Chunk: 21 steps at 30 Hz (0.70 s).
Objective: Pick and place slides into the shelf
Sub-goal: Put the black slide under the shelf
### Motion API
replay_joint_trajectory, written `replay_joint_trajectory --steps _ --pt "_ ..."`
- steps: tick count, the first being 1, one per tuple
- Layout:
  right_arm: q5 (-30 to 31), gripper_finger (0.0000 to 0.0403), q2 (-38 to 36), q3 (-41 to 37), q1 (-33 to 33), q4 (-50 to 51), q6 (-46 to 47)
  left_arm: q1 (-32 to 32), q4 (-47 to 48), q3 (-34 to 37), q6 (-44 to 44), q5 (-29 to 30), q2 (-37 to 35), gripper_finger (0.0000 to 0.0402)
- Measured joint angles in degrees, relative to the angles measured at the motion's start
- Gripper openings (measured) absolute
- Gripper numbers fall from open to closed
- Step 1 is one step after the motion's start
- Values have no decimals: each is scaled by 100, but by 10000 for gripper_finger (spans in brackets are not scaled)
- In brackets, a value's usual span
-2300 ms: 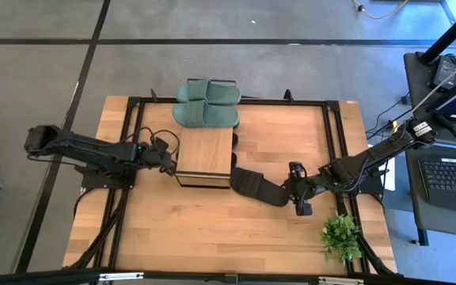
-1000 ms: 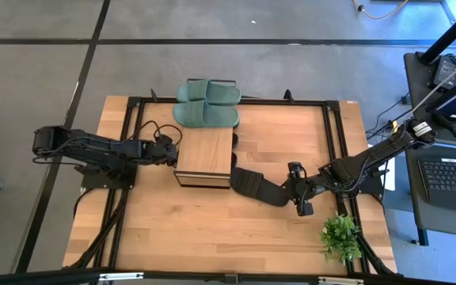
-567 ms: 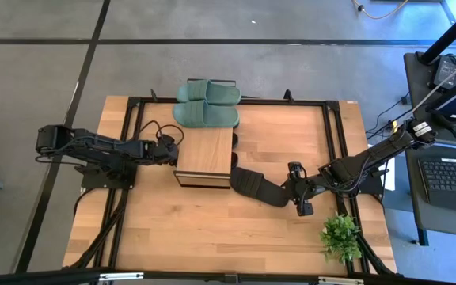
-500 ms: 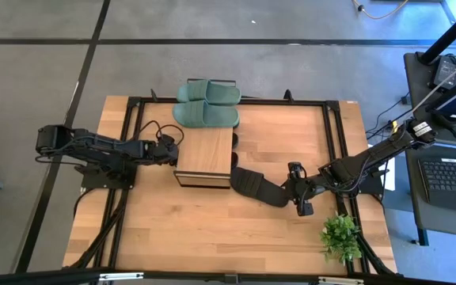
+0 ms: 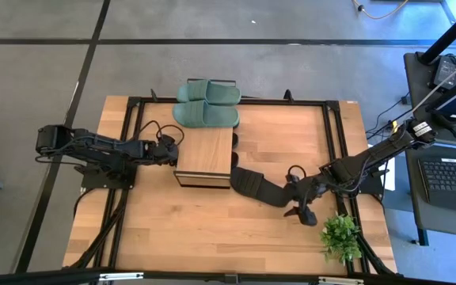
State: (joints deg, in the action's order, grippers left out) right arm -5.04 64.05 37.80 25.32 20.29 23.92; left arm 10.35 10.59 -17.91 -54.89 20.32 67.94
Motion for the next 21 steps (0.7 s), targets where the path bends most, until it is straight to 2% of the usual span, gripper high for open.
replay_joint_trajectory --steps 5,8,21 --pt "-2 202 11 -307 -2 -220 433 0 2 0 2 -4 0 0" --pt "-6 202 132 -539 -2 -689 556 0 2 0 2 -5 0 0" --pt "-408 202 1451 -675 0 -1623 588 0 38 0 7 -16 0 0"
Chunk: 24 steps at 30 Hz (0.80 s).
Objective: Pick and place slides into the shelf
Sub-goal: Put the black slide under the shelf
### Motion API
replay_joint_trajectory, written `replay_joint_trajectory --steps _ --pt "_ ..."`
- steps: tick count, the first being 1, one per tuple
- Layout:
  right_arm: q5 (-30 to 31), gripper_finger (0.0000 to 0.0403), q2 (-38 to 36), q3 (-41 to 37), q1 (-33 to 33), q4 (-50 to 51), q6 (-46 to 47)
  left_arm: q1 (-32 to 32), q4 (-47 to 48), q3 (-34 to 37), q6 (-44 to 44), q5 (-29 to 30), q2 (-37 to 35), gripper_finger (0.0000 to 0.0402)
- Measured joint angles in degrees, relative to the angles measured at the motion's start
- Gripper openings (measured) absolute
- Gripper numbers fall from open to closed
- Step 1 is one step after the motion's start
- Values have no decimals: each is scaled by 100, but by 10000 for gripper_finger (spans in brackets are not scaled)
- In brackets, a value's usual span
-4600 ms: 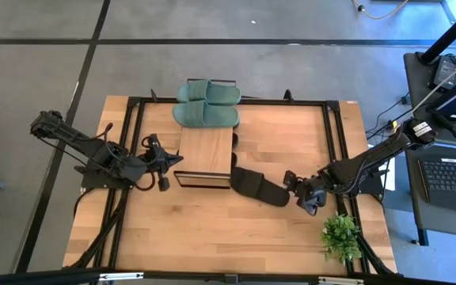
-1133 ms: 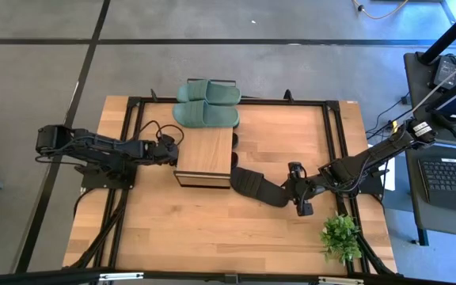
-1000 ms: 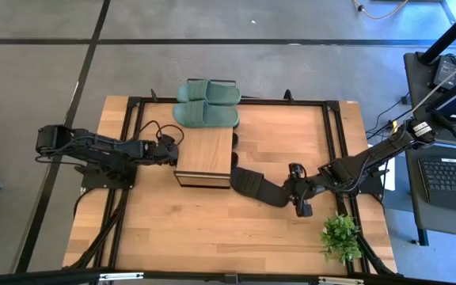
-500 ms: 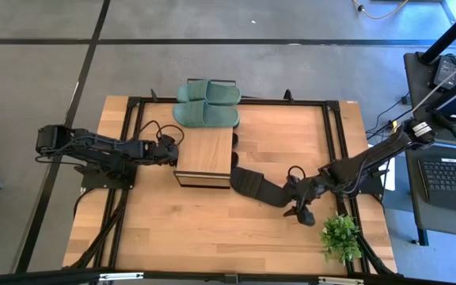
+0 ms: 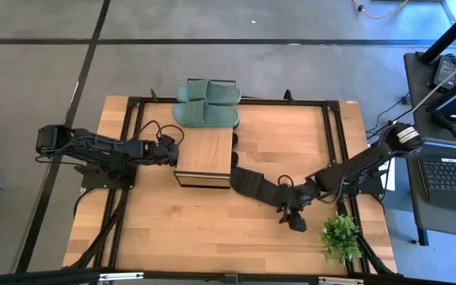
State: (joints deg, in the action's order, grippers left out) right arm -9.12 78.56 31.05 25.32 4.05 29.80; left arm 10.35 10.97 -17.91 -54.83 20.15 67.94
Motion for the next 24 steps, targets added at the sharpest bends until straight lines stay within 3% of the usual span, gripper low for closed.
replay_joint_trajectory --steps 24 --pt "667 202 265 4 -404 673 -766 2 8 0 -1 -39 -2 0"
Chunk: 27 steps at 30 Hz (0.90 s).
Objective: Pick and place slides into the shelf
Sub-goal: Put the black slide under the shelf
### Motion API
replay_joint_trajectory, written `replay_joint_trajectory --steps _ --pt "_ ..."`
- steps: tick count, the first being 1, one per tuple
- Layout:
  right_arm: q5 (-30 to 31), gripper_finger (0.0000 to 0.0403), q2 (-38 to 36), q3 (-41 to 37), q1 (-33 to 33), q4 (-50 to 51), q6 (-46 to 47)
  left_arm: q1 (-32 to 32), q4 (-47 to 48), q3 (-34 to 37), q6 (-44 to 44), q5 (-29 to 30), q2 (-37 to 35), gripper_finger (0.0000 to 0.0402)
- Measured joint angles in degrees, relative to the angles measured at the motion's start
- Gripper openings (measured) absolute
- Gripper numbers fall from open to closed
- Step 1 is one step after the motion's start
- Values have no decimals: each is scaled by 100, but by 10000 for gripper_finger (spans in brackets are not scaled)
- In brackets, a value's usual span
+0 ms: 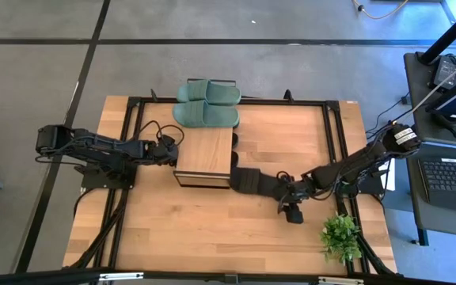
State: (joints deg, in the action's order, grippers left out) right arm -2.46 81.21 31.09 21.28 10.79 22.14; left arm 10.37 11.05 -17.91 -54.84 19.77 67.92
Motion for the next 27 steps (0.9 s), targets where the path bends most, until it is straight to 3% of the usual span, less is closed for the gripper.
replay_joint_trajectory --steps 12,18,22,27 --pt "22 202 -40 1 -239 29 -320 0 4 0 -1 0 0 0" --pt "-301 202 -535 287 -75 100 -457 0 4 0 -1 -10 0 0" --pt "-280 202 -991 535 -33 1117 -152 0 5 0 -1 -15 0 0" --pt "243 202 -1245 650 -151 2697 841 0 18 -2 -1 -17 0 0"
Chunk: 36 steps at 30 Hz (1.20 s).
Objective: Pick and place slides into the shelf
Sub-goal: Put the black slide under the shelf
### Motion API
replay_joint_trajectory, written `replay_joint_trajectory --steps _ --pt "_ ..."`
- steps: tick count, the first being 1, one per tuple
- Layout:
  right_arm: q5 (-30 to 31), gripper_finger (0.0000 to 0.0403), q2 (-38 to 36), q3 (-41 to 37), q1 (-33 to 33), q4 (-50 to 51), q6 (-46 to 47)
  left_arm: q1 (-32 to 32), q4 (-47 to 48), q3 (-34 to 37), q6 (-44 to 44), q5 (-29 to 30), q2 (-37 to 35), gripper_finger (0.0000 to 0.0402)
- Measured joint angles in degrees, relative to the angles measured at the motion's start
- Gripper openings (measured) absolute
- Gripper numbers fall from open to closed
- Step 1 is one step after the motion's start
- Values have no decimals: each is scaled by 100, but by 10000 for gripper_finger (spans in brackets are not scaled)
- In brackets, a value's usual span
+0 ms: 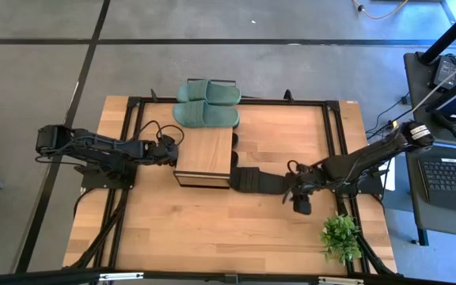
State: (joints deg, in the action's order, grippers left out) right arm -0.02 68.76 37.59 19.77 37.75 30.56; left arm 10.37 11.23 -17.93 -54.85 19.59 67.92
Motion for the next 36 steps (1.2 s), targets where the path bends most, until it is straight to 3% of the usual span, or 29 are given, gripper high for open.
replay_joint_trajectory --steps 13,27,36 --pt "38 202 565 -200 -743 238 -215 0 15 0 0 -2 0 0" --pt "54 202 1166 -208 -1428 -984 -1538 0 26 -2 2 -17 -2 0" --pt "21 202 1184 -208 -1624 -1214 -1759 0 2 -2 0 -31 0 0"
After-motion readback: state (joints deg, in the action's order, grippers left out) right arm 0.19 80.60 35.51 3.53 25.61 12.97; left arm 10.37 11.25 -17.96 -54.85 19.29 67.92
